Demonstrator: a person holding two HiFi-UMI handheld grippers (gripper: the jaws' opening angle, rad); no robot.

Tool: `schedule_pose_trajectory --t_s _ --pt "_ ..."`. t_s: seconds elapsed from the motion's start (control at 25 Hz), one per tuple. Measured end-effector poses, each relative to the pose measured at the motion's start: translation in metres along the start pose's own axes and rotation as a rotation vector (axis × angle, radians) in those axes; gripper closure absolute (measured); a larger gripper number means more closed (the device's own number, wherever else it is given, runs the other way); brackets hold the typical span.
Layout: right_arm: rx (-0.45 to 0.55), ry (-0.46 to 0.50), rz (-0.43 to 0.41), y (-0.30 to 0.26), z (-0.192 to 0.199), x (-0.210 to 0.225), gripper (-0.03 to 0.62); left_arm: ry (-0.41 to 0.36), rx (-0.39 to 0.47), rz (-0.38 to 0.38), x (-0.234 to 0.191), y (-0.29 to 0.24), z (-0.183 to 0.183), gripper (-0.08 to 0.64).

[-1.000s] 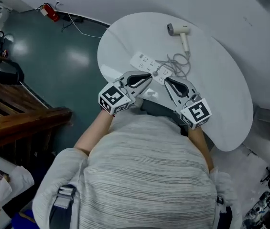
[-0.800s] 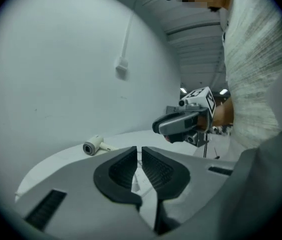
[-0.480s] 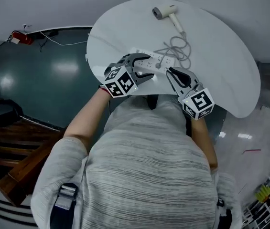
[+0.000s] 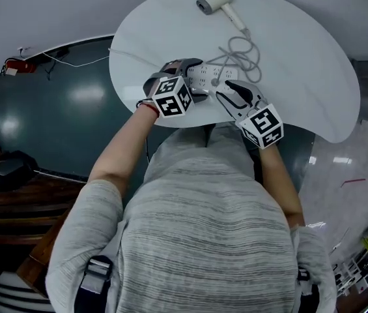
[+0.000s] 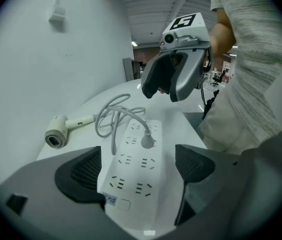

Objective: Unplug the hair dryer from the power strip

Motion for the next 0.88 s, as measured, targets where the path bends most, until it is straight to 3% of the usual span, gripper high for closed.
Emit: schedule_pose_trajectory --t_s 0.4,0.88 --pt "-0.145 0.041 0.004 -0.034 0.028 0.019 0.442 0.004 -0.157 0.08 -0.008 -0.038 0.026 0.091" --pt "-0.231 0.129 -0.023 -0.052 0.032 0.025 0.445 -0.059 -0.184 0.138 -0.007 -0.055 0.025 0.091"
Point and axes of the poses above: the fingertips, and each gripper's own axes: y backward along the fingers, x to its right, z out of its underside, the point moved 4 cm from there along y, backward along the fingers, and after that the axes turned 3 degrees about -y, right-handed, at the moved point
